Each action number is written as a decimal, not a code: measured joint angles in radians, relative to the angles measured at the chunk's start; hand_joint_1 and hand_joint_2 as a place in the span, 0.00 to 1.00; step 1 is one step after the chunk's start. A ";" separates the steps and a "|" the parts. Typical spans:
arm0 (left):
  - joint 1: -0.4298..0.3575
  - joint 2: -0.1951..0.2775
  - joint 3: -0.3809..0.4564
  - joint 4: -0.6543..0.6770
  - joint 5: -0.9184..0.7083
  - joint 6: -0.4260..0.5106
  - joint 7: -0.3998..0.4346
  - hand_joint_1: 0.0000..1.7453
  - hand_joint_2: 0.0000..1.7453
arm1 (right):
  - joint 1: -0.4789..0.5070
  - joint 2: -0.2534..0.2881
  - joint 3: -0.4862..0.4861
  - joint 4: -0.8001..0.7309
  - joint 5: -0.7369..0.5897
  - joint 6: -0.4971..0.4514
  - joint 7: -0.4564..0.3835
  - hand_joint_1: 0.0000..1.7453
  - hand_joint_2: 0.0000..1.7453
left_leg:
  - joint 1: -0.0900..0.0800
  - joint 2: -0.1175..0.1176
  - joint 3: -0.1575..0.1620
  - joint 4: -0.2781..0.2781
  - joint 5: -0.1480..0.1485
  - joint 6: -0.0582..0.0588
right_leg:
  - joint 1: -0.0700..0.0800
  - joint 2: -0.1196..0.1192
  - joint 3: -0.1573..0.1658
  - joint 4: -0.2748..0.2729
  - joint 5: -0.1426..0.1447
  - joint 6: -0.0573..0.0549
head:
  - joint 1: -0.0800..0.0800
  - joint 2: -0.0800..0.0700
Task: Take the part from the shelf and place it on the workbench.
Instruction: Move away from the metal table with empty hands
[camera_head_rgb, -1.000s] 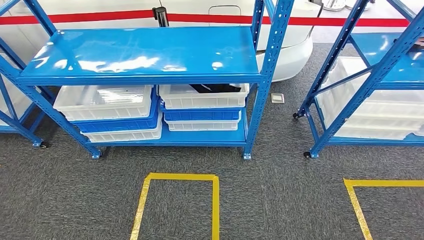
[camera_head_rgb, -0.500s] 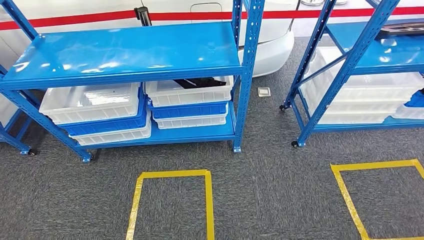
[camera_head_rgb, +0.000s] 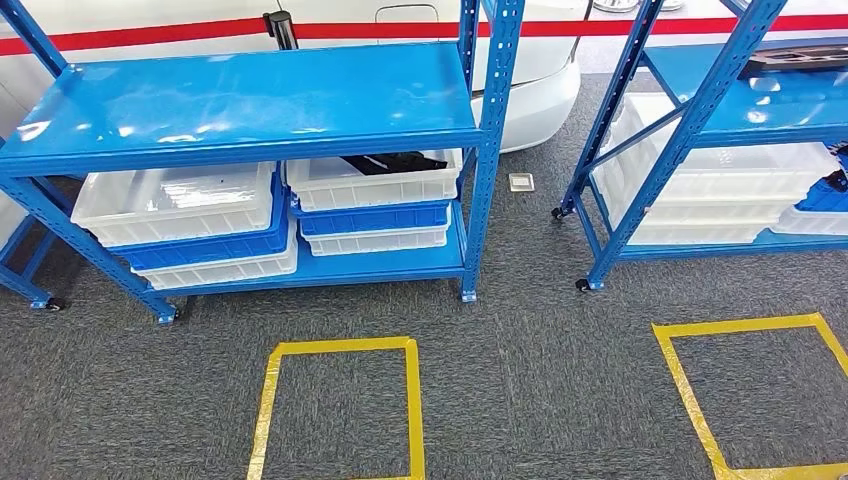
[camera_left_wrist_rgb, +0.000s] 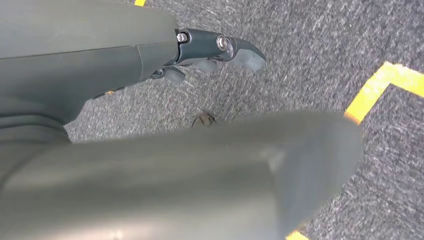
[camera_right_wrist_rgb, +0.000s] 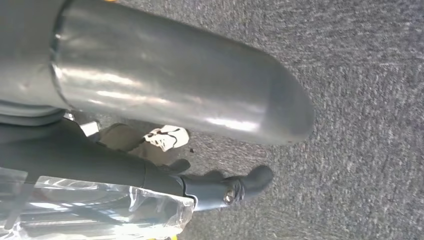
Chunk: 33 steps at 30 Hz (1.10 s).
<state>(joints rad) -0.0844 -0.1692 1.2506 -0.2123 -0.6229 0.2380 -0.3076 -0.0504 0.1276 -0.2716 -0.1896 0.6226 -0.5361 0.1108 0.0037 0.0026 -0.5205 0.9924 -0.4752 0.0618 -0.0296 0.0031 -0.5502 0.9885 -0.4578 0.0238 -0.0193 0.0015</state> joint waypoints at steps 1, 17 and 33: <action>-0.001 -0.001 0.000 0.000 0.000 0.000 0.000 0.00 1.00 | 0.000 -0.001 0.000 0.000 0.000 0.000 0.000 0.00 0.00 | 0.001 0.002 0.003 -0.015 0.011 0.007 | 0.003 -0.001 -0.010 0.014 -0.010 0.000 | 0.001 0.000; -0.002 -0.008 0.000 0.001 -0.002 0.000 -0.003 0.00 0.75 | 0.003 -0.014 0.000 0.000 0.001 -0.003 -0.006 0.00 0.00 | 0.003 0.007 -0.048 0.048 -0.009 -0.038 | -0.004 -0.004 0.028 -0.008 -0.021 -0.019 | -0.001 0.000; -0.001 -0.007 0.001 0.000 0.031 0.005 0.054 0.00 1.00 | 0.004 -0.007 0.001 0.000 0.014 0.003 -0.087 0.00 1.00 | 0.006 0.001 -0.011 -0.034 0.040 0.000 | 0.009 -0.001 -0.010 0.048 -0.048 -0.002 | -0.001 0.000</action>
<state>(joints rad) -0.0857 -0.1761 1.2516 -0.2128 -0.5918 0.2430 -0.2535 -0.0466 0.1208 -0.2710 -0.1900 0.6366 -0.5327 0.0243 0.0098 0.0032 -0.5314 0.9579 -0.4348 0.0618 -0.0203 0.0025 -0.5604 1.0365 -0.5061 0.0213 -0.0207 0.0015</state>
